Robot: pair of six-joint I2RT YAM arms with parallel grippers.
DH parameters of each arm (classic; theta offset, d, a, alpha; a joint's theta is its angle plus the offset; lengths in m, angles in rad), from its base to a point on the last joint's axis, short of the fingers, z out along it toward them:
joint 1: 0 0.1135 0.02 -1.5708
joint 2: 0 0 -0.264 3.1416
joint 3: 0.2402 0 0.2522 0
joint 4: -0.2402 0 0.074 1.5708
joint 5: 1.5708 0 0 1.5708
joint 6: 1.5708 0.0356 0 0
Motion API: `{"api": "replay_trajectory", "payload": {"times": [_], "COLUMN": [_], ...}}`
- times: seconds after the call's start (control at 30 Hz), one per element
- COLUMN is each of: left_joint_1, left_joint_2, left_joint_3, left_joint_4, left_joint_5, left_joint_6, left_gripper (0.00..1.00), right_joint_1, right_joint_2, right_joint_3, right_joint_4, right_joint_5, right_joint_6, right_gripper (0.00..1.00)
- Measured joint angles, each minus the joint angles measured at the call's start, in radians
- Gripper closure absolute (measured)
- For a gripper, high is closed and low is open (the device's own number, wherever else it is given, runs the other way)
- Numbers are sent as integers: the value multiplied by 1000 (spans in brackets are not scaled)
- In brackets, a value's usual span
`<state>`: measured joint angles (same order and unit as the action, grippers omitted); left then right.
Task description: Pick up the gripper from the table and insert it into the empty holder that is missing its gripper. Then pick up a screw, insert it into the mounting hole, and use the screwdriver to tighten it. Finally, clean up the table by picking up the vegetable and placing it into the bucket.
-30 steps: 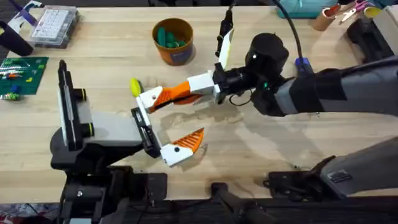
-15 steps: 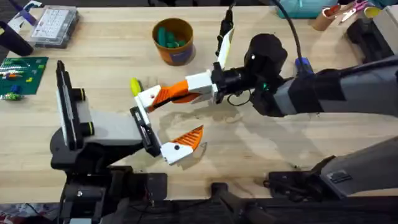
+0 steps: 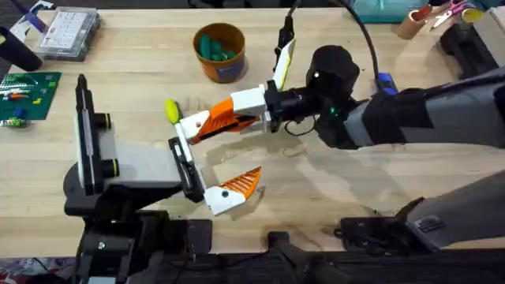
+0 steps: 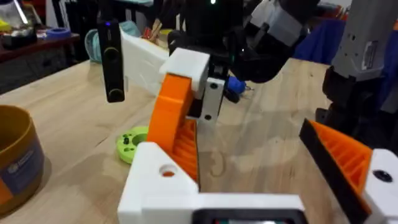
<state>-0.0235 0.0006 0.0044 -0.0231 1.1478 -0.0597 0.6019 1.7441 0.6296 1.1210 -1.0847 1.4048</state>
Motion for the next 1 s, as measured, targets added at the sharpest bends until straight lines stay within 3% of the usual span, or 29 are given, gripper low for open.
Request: {"api": "replay_trajectory", "payload": {"times": [0.23, 0.57, 0.8, 1.0], "left_joint_1": [0, 0, 0, 0], "left_joint_2": [0, 0, 0, 0], "left_joint_3": [0, 0, 0, 0], "left_joint_4": [0, 9, 9, 8], "left_joint_5": [2, 18, 38, 38], "left_joint_6": [0, 9, 11, 11], "left_gripper": [16, 16, 16, 16], "right_joint_1": [0, -13, -44, -75], "right_joint_2": [0, 1, 1, 1], "right_joint_3": [0, 0, 0, 0], "right_joint_4": [-1, -8, -8, -8], "right_joint_5": [0, 4, 16, 4], "right_joint_6": [0, 2, 14, 16], "right_gripper": [609, 349, 89, 20]}}
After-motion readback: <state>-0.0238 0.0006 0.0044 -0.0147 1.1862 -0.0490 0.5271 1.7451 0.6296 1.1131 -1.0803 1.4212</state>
